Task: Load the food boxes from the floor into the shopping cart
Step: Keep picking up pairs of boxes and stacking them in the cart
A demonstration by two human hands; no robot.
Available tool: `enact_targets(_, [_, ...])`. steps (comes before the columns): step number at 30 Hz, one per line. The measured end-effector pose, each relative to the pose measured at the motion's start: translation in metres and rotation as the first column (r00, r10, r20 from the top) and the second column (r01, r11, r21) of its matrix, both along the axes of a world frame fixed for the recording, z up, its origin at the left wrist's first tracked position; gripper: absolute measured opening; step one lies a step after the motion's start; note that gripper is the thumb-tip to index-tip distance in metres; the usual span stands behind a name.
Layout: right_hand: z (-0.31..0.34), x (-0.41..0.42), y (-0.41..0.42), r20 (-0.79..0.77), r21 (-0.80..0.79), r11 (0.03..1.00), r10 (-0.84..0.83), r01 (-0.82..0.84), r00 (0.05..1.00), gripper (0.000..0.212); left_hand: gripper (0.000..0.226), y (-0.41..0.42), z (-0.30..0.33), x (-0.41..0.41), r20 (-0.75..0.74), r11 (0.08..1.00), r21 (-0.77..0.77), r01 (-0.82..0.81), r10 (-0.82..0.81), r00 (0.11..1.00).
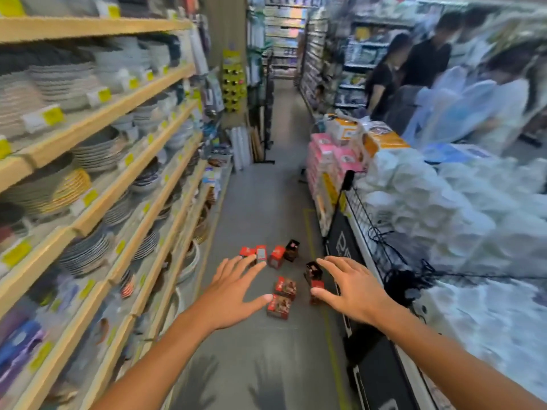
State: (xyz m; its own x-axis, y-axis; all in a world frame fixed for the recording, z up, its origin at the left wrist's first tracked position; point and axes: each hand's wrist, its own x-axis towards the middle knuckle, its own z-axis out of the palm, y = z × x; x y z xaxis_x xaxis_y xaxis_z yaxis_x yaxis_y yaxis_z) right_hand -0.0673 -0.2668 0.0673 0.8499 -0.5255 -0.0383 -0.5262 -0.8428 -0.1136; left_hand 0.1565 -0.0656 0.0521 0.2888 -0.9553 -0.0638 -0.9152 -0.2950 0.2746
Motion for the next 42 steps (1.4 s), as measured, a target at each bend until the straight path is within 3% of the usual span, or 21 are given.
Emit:
enact_targets(8, [-0.028, 0.003, -0.11, 0.053, 0.083, 0.989, -0.129, 0.125, 0.99, 0.077, 0.111, -0.136, -0.014, 0.034, 0.031, 0.985, 0.081, 0.153, -0.156, 0.987])
enact_targets(12, [-0.041, 0.024, -0.178, 0.056, 0.101, 0.986, -0.135, 0.129, 0.989, 0.078, 0.114, -0.211, -0.01, 0.055, 0.041, 0.986, 0.067, 0.153, -0.156, 0.987])
enact_targets(21, [-0.052, 0.072, -0.294, 0.052, 0.139, 0.984, -0.118, 0.11, 0.992, 0.076, 0.095, -0.312, -0.031, 0.089, -0.012, 0.986, 0.121, 0.112, -0.111, 0.994])
enact_targets(37, [-0.117, 0.193, -0.396, -0.138, 0.188, 0.933, -0.285, 0.307, 0.949, 0.078, 0.081, -0.46, -0.122, 0.249, -0.147, 0.959, 0.14, 0.245, -0.225, 0.963])
enact_targets(42, [-0.157, 0.228, -0.423, -0.236, 0.253, 0.873, -0.363, 0.418, 0.901, 0.078, 0.095, -0.504, -0.171, 0.289, -0.201, 0.948, 0.123, 0.295, -0.267, 0.942])
